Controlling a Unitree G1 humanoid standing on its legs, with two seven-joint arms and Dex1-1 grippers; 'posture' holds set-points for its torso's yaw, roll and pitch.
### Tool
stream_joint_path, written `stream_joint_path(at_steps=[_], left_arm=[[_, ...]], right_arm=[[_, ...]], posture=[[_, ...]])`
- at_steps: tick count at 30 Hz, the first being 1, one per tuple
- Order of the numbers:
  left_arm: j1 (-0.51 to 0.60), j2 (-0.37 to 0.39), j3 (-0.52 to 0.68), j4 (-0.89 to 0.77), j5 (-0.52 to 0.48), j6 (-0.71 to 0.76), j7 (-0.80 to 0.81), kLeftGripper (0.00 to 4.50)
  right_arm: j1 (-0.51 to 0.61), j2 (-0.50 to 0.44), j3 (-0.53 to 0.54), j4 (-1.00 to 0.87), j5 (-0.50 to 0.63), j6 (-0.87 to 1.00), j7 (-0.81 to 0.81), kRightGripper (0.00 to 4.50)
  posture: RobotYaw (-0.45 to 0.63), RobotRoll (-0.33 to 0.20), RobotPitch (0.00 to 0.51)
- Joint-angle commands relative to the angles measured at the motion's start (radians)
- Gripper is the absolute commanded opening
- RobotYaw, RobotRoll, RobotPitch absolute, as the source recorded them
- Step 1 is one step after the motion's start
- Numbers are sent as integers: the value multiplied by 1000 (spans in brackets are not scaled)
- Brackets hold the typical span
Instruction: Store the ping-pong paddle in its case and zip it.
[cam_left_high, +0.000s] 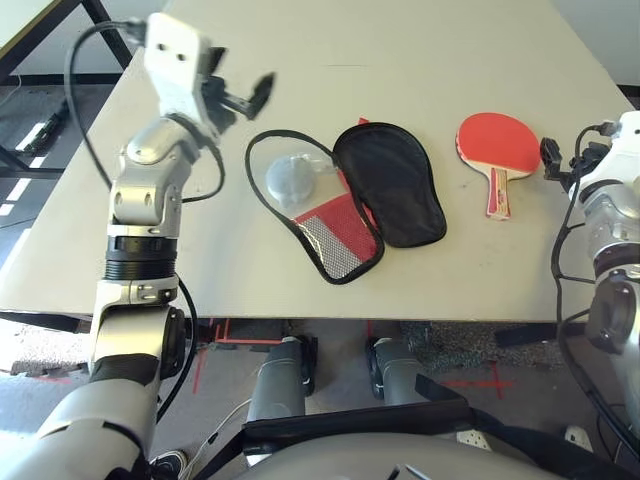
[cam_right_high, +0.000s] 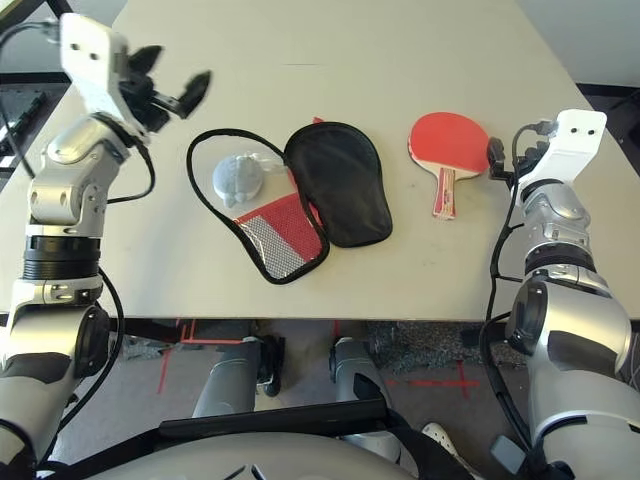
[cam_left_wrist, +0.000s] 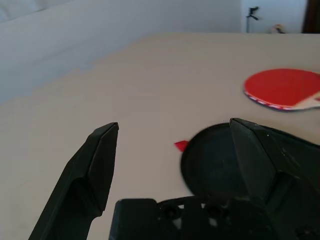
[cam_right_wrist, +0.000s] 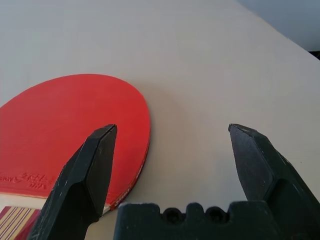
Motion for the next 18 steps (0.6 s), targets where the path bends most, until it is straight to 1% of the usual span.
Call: stream_joint_path(at_steps=[1,3,5,7,13,14,16,18], left_arm=[[32,7,-55,-67,-23,61,-72,4500],[42,6,-78,-81,-16,68,-91,4500],[50,7,-96,-88,-6,68,-107,4500],[54,5,-101,-90,-5,71,-113,4500],[62,-2,-112,-88,-3,69,-121,4500],[65,-3,-116,-86,-1,66,-123,4500],[68,-7,-122,-83,3,62,-126,4500],[69,-8,-124,-81,6,59,-128,4500]], right_arm=[[-6,5,-6,-13,6,45,-23,4452],[-16,7,-7,-29,8,84,-59,4452],[-25,3,16,-53,-15,140,-105,4452],[-32,4,36,-102,-25,211,-110,4452],[-8,21,138,-399,-90,507,-177,4452],[-2,30,157,-475,-92,594,-178,4452],[-4,56,173,-625,-55,836,-166,4452],[-9,77,164,-721,-27,1016,-171,4452]], posture=[[-44,0,178],[-51,0,179],[-62,0,181],[-66,0,182],[-81,0,184],[-82,0,184],[-83,0,184],[-83,0,184]])
